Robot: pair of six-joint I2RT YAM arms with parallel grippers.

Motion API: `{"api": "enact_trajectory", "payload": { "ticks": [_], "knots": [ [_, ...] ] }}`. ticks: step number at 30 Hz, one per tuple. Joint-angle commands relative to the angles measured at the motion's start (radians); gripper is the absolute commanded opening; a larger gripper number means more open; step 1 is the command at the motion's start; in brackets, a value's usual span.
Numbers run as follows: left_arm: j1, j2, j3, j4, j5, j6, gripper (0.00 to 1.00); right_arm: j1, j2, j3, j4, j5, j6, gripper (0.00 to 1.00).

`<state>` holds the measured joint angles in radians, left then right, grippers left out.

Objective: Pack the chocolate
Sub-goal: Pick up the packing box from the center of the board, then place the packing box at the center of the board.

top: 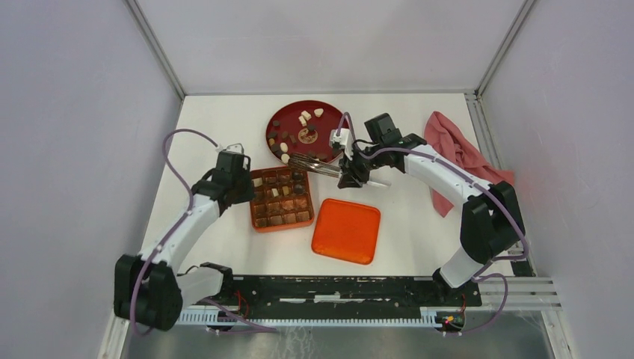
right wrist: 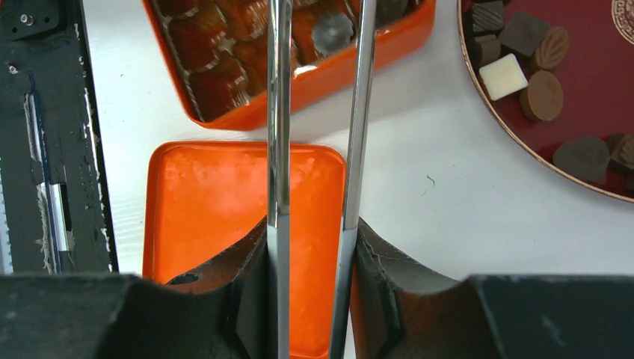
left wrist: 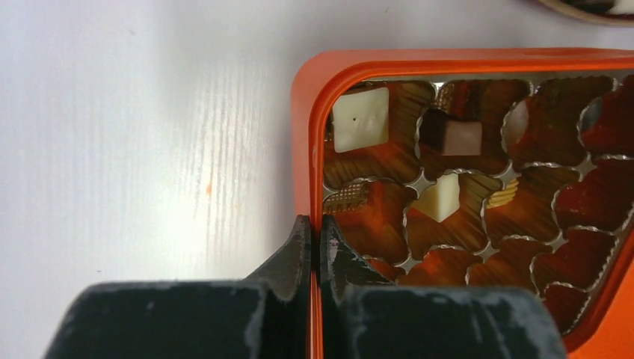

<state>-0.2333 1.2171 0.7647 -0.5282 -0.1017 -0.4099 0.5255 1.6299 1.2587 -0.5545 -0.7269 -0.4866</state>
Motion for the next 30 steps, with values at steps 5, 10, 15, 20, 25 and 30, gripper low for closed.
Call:
{"api": "enact_trajectory", "payload": {
  "ticks": [5, 10, 15, 20, 25, 30],
  "knots": [
    [-0.04, -0.292, -0.043, 0.161, -0.083, 0.07, 0.02, -0.067, -0.08, 0.027, 0.001, -0.074, -0.003, 0.4],
    [-0.04, -0.192, -0.028, 0.137, -0.008, 0.051, 0.02, -0.101, -0.117, 0.031, -0.001, -0.107, 0.005, 0.41],
    [-0.041, -0.081, 0.0, 0.11, 0.011, 0.037, 0.02, -0.123, -0.121, 0.026, 0.001, -0.117, 0.005, 0.4],
    [-0.041, 0.008, 0.038, 0.076, 0.028, 0.054, 0.02, -0.126, -0.098, 0.022, -0.002, -0.121, 0.002, 0.4],
    [-0.041, 0.108, 0.055, 0.049, 0.07, 0.058, 0.15, -0.125, -0.071, 0.016, 0.002, -0.103, 0.0, 0.4],
    [-0.04, 0.098, 0.064, 0.028, 0.031, 0.046, 0.45, -0.129, -0.047, 0.003, 0.028, -0.037, 0.006, 0.4]
  ]
}}
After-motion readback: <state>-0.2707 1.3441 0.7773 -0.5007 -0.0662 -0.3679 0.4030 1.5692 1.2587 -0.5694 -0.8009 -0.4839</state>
